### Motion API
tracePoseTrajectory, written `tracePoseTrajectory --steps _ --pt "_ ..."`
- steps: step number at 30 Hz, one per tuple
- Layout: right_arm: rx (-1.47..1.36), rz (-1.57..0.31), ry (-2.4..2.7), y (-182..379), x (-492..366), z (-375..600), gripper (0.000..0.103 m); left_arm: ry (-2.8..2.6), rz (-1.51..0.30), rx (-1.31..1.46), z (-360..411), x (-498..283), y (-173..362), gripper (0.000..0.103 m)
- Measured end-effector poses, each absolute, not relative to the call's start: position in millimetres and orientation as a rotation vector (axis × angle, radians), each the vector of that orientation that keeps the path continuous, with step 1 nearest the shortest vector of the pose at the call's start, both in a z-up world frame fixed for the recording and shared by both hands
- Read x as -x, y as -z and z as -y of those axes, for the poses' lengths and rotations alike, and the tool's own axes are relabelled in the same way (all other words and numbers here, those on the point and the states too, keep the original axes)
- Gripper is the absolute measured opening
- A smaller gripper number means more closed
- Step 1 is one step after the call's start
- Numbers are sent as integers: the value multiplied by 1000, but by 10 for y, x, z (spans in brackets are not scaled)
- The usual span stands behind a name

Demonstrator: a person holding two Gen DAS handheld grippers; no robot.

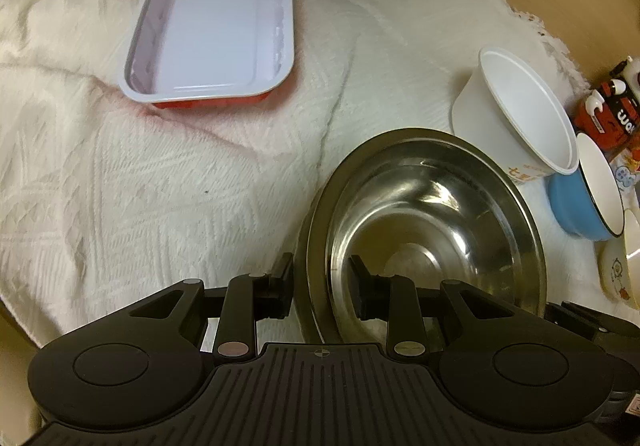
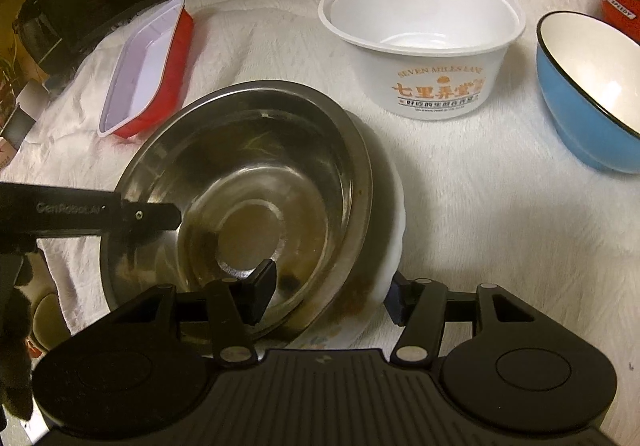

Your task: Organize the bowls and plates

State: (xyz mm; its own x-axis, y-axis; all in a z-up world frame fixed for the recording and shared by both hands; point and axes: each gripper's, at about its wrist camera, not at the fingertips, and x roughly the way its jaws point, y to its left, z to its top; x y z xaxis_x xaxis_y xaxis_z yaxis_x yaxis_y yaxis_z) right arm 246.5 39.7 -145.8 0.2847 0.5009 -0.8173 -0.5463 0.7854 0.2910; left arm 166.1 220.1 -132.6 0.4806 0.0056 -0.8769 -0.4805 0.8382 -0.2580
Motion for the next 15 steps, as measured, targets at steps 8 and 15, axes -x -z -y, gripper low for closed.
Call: tracePoseTrajectory --steps 8,15 --pt "4 -1062 -723 1410 -2532 -242 57 -348 -945 545 -2254 -1553 1174 29" --pt "-42 -979 -672 1217 -2568 194 58 -379 -831 520 -2197 -1551 891 29"
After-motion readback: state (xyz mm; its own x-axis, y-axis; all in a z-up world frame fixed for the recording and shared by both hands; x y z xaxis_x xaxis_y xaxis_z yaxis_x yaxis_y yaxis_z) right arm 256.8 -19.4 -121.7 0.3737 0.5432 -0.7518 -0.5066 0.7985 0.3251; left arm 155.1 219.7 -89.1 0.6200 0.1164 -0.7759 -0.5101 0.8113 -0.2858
